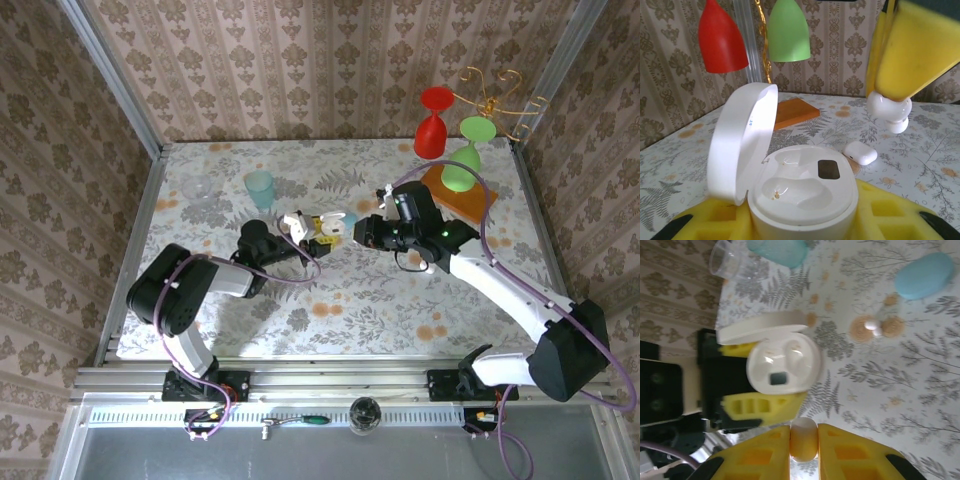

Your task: Insert wireless bluetooth earbuds into charging case

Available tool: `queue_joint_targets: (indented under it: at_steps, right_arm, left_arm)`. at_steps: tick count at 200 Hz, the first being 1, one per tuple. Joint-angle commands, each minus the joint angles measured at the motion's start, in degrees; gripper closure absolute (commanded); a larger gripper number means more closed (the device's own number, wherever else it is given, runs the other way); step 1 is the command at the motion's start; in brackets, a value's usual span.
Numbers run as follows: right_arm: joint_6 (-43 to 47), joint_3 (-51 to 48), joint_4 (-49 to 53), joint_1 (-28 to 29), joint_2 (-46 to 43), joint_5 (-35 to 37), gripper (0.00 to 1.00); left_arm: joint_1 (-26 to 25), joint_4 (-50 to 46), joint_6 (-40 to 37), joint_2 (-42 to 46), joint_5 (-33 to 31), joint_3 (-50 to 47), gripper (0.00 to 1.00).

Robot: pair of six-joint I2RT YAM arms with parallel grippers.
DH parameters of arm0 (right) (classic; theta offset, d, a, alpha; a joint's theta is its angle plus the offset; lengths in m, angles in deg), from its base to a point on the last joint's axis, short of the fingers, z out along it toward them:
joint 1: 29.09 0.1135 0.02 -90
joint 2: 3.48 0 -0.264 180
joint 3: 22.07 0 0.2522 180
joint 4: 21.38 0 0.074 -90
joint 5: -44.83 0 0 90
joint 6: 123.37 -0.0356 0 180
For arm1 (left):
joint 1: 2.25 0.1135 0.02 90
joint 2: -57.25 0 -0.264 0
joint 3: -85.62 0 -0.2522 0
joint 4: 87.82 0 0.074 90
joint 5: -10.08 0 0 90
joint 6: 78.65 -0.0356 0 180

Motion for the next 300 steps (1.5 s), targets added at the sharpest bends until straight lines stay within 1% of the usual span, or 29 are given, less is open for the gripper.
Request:
queue_joint_targets:
  at_steps: [1, 72, 103, 114, 146, 189, 217, 248, 300]
  right_arm:
    - [-1.69, 1.72, -3.75, 0.18, 0.54, -4.24, 0.80]
    - [-0.86, 4.67, -4.89, 0.54, 4.41, -5.15, 0.80]
    - [-0.79, 5.36, -5.37, 0.61, 4.73, -5.19, 0.80]
    - [-1.08, 5.44, -5.95, 0.56, 6.31, -5.36, 0.80]
    - [-2.33, 4.99, -8.04, 0.54, 6.76, -5.80, 0.80]
    - [-8.73, 2.01, -14.62, -0.64, 6.52, -8.29, 0.81]
    - [-10.84, 0.13, -16.70, -1.38, 6.54, -8.82, 0.81]
    - [-15.53, -2.64, -22.30, -2.36, 6.05, -11.16, 0.81]
    - [-19.07, -5.51, -24.65, -3.76, 5.53, -11.96, 0.82]
  left_arm:
    - [-1.04, 2.42, -1.55, -0.68, 0.20, 2.02, 0.81]
    - [-2.73, 2.37, -1.46, -1.38, 1.78, 3.57, 0.81]
    - [-3.15, 2.39, -1.49, -1.57, 1.90, 3.44, 0.81]
    - [-3.16, 2.41, -1.48, -1.65, 1.95, 3.57, 0.81]
    - [-3.18, 2.43, -1.38, -1.66, 1.87, 3.54, 0.81]
    - [-3.26, 2.59, -1.23, -1.36, 1.58, 3.42, 0.81]
    - [-3.26, 2.66, -0.88, -0.96, 1.59, 3.44, 0.81]
    - [-3.05, 2.67, -0.77, -1.03, 1.00, 3.31, 0.81]
    - [-2.91, 2.76, -0.44, -0.81, 0.50, 3.56, 0.81]
